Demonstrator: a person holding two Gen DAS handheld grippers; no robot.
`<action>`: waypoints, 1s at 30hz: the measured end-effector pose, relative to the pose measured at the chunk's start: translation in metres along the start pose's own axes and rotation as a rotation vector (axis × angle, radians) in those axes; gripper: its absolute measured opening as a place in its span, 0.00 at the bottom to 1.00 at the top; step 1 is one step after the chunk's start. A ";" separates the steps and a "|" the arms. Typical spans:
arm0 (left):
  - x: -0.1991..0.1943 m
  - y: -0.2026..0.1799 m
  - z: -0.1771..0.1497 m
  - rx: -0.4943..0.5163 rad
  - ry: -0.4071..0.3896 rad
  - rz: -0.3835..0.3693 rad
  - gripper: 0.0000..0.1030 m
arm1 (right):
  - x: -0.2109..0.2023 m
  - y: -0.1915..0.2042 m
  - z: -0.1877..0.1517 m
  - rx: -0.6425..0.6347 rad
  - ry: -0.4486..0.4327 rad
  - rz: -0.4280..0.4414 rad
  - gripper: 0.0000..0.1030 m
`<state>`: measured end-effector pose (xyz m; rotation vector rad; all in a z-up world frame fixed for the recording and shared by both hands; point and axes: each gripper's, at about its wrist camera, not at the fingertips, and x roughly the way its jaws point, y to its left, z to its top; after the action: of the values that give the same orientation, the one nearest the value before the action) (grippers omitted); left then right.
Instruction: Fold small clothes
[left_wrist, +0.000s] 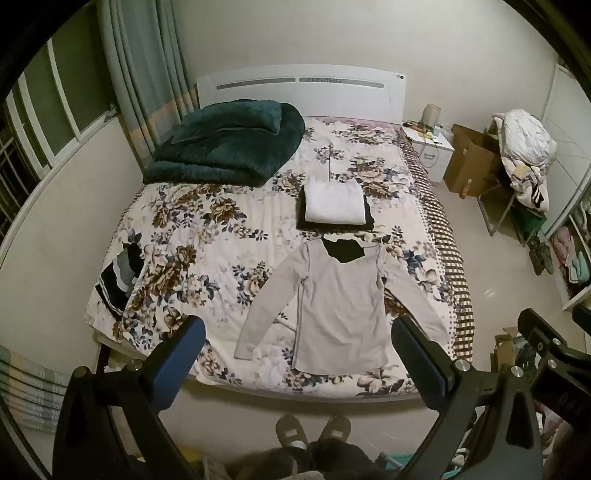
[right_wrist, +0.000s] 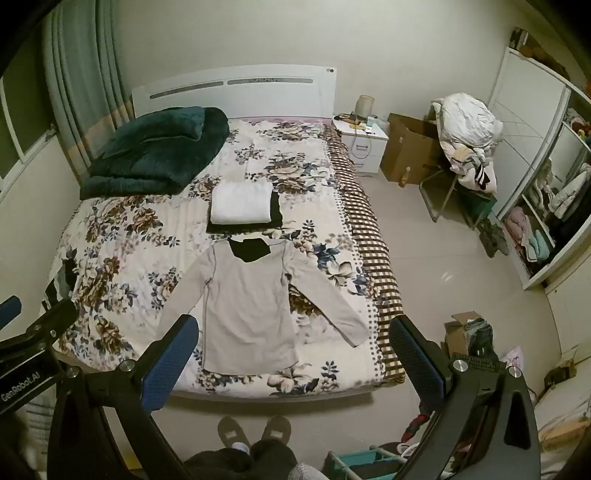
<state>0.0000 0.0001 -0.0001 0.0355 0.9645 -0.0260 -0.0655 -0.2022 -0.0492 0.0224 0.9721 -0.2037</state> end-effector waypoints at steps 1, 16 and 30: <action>0.000 0.000 0.000 0.000 0.000 0.001 1.00 | 0.000 0.000 0.000 -0.002 0.003 -0.003 1.00; 0.001 -0.001 0.000 -0.001 0.002 0.005 1.00 | 0.001 -0.001 0.003 -0.002 -0.003 -0.002 1.00; 0.001 0.000 0.000 -0.002 0.002 0.001 1.00 | 0.000 -0.002 0.005 -0.002 -0.005 -0.005 1.00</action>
<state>0.0003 0.0000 -0.0006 0.0337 0.9666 -0.0241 -0.0612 -0.2044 -0.0464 0.0176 0.9678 -0.2068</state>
